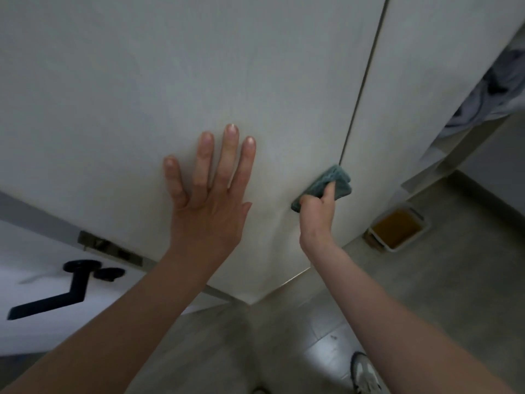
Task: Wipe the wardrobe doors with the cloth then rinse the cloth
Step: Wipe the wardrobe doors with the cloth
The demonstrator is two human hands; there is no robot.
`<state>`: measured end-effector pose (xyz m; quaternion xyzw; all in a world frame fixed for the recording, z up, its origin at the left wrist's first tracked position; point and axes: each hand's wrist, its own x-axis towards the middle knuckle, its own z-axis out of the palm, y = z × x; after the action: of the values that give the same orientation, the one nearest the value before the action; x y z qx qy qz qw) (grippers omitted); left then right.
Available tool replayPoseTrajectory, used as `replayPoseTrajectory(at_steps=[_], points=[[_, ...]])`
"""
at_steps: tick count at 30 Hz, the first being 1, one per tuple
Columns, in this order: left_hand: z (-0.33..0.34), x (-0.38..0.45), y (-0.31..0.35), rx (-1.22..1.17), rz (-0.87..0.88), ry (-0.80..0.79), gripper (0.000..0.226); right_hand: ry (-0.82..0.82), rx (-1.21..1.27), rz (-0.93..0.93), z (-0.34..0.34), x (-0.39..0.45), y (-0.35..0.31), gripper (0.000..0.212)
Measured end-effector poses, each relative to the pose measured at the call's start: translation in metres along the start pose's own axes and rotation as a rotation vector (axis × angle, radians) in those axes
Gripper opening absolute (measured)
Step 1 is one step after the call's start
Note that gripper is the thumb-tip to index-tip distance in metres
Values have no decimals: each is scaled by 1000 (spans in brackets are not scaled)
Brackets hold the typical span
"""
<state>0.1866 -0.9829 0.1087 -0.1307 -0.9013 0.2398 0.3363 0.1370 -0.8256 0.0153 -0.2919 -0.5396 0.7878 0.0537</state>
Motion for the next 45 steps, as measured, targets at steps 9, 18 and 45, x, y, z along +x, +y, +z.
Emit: replayPoseTrajectory(at_steps=[9,18,45], points=[[9,50,80,-28,-102,25,85,-76,-79,48,-69,89,-59,68],[27,55,140,-90,-378,-38,102,-133,-167,122,-107,138,-62,66],[67,94,237,-38,-111,-124,105,-139,-467,-234,-126,161,-47,89]])
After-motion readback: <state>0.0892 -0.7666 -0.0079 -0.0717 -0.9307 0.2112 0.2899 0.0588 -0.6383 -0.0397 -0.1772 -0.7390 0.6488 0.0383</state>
